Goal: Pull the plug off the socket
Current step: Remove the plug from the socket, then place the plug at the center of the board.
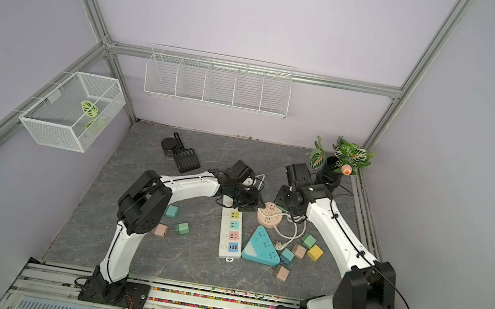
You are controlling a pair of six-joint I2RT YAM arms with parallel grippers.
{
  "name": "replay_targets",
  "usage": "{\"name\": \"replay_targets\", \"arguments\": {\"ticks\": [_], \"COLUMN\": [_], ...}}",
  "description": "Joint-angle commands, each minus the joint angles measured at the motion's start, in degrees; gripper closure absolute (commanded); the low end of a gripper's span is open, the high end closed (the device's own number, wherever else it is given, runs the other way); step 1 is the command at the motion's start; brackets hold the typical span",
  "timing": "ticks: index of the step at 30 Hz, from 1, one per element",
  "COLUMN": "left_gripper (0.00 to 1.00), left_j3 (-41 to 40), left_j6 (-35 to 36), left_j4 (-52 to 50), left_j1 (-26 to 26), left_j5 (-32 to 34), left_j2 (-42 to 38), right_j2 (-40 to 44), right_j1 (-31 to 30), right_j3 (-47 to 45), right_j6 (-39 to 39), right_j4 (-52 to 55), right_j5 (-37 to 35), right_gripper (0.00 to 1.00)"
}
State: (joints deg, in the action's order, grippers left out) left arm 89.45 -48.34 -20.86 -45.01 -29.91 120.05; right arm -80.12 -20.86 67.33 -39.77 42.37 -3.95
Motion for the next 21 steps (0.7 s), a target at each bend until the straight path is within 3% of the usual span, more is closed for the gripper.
{"name": "replay_targets", "arguments": {"ticks": [1, 7, 11, 14, 17, 21], "left_gripper": [0.48, 0.48, 0.47, 0.42, 0.05, 0.01], "left_j3": [-2.45, -15.94, -26.15, -33.37, -41.37, -53.66], "left_j6": [6.58, 13.01, 15.86, 16.47, 10.47, 2.82], "left_j4": [3.49, 5.07, 4.54, 4.76, 4.16, 8.04], "left_j1": [0.06, 0.03, 0.08, 0.53, 2.14, 9.31], "left_j5": [0.53, 10.79, 24.33, 32.82, 42.07, 40.35], "left_j2": [-8.85, -26.13, -40.27, -50.25, -59.63, -71.69], "right_j2": [5.29, 13.74, 8.8, 3.04, -2.33, -9.45], "right_j1": [2.05, 6.17, 5.53, 1.16, -5.05, -12.61], "right_j3": [-5.29, -21.85, -27.73, -28.17, -25.11, -19.71], "right_j6": [-0.9, -11.45, -21.22, -24.24, -22.83, -21.49], "right_j4": [-6.91, -33.19, -52.02, -60.1, -60.01, -58.48], "right_j5": [6.01, 26.75, 41.39, 45.04, 44.8, 42.13], "right_gripper": [0.71, 0.71, 0.71, 0.71, 0.71, 0.7]}}
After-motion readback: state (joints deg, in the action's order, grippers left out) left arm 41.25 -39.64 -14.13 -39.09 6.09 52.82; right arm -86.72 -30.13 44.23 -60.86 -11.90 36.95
